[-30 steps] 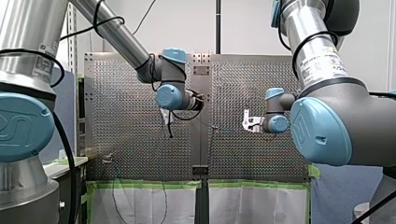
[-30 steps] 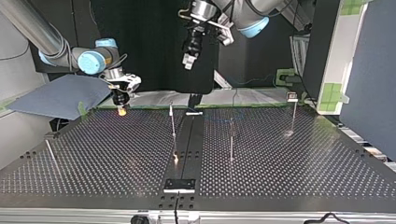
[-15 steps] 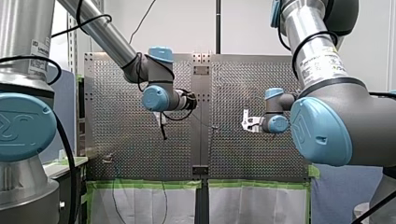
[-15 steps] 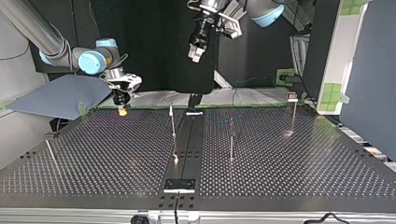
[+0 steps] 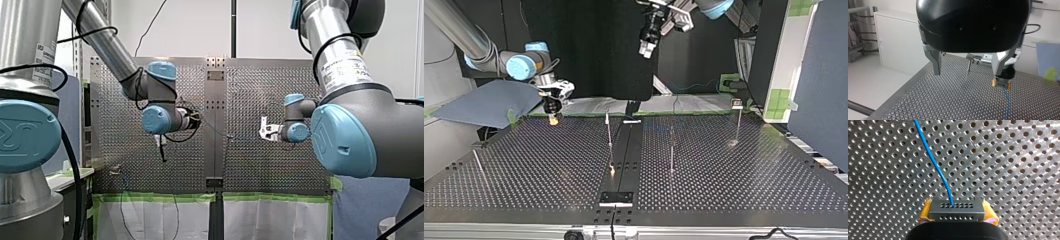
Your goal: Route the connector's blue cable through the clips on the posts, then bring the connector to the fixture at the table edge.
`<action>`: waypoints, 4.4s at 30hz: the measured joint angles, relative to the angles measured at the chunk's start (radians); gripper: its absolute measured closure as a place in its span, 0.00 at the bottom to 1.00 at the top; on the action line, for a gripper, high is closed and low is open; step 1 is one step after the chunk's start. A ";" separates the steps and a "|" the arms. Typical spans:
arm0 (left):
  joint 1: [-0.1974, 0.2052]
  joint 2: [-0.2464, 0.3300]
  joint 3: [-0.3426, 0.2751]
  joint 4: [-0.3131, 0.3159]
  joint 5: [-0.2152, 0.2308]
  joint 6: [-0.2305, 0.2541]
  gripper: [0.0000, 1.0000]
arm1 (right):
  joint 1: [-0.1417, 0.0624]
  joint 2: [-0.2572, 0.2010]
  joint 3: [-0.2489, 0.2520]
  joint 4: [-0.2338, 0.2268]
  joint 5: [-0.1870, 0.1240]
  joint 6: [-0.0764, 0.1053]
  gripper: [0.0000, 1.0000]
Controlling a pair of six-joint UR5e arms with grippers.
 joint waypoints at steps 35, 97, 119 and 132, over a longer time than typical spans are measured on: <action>0.000 0.001 -0.168 0.092 0.001 0.083 0.00 | -0.032 -0.307 -0.045 0.192 0.225 -0.054 1.00; 0.012 0.008 -0.162 0.014 -0.004 0.127 0.00 | -0.329 -0.209 -0.105 0.192 -0.199 -0.023 1.00; 0.015 0.008 -0.145 -0.025 -0.010 0.134 0.00 | -0.356 -0.162 -0.172 0.243 -0.269 -0.090 1.00; 0.017 0.008 -0.145 -0.031 -0.010 0.135 0.00 | -0.364 -0.160 -0.187 0.245 -0.270 -0.093 1.00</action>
